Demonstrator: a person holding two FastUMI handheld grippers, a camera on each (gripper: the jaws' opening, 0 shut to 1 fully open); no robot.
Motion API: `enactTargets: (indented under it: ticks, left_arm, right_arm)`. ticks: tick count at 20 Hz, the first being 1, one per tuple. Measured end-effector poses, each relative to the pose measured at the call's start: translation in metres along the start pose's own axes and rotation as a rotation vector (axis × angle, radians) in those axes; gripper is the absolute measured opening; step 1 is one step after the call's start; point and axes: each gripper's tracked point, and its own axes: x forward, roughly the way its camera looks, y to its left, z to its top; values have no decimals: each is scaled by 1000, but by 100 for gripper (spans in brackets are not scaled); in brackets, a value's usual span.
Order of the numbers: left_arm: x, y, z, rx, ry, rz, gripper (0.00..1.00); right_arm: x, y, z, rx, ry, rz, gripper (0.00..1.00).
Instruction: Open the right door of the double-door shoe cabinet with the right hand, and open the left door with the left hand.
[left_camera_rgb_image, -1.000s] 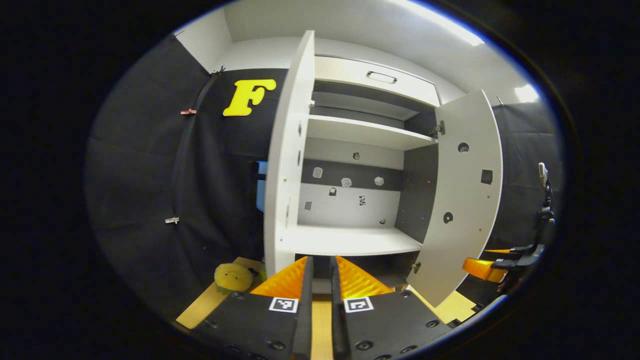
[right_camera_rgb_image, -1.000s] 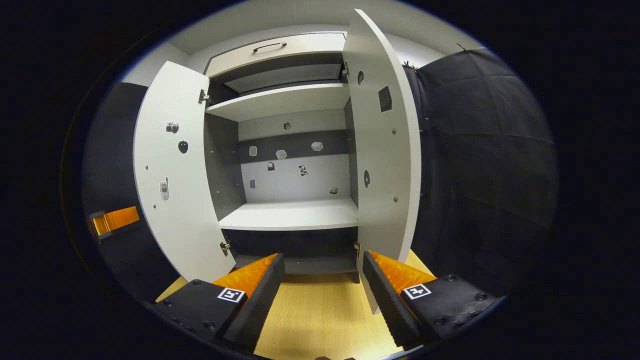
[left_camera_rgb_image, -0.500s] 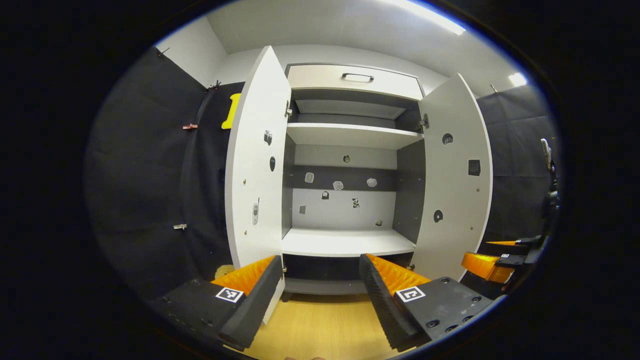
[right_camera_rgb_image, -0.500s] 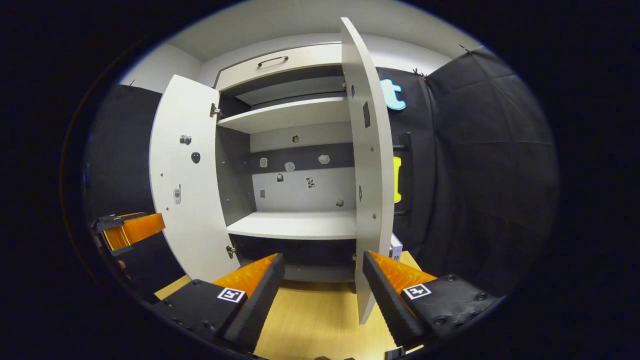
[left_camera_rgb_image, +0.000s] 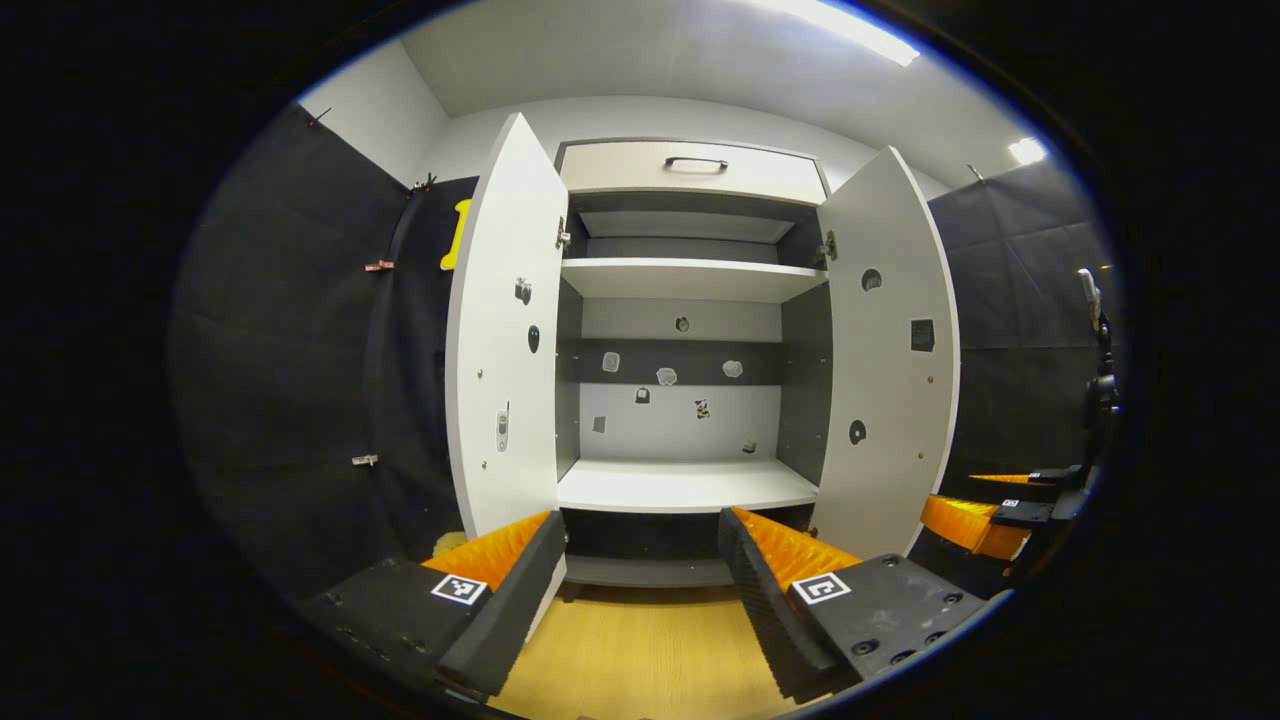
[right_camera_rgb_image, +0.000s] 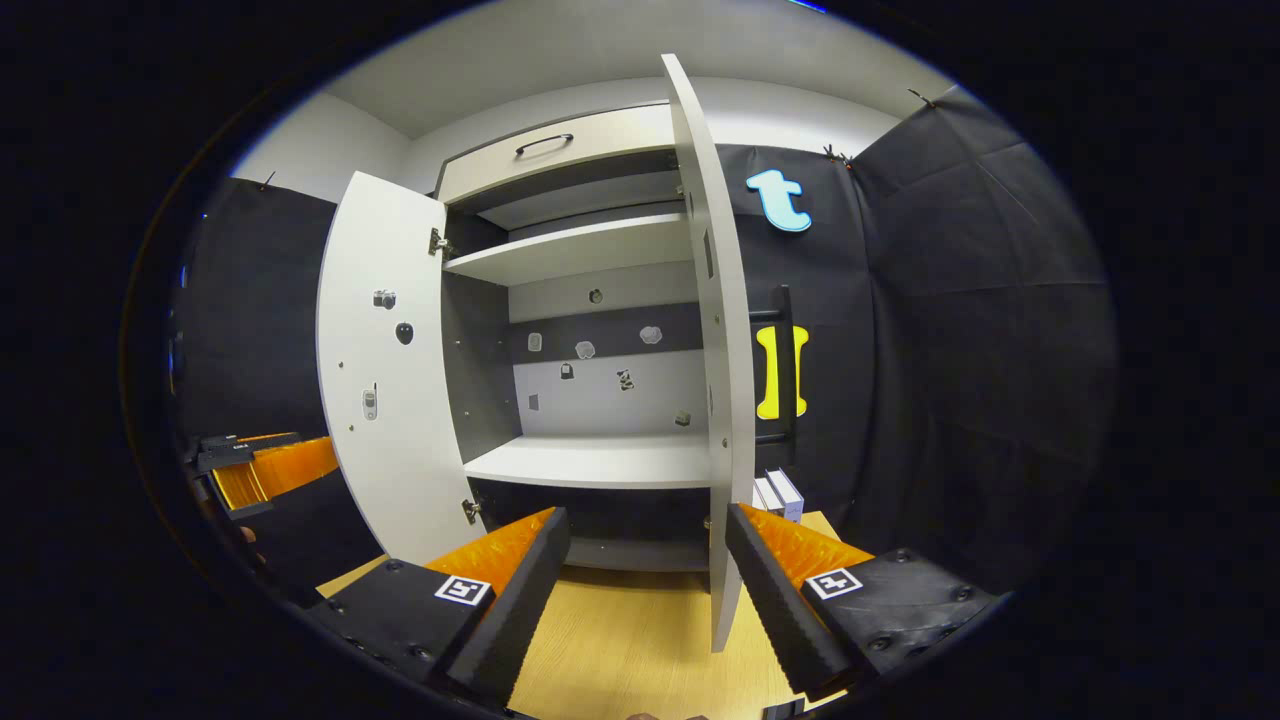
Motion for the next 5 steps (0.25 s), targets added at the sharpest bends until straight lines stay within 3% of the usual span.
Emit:
enactTargets:
  ticks: [3,5]
  left_arm:
    - [6,10,2,45,-1,-17,95]
    - [11,25,3,20,21,-2,94]
  right_arm:
    - [1,7,-11,9,20,-24,98]
    - [-3,12,-22,11,57,-25,98]
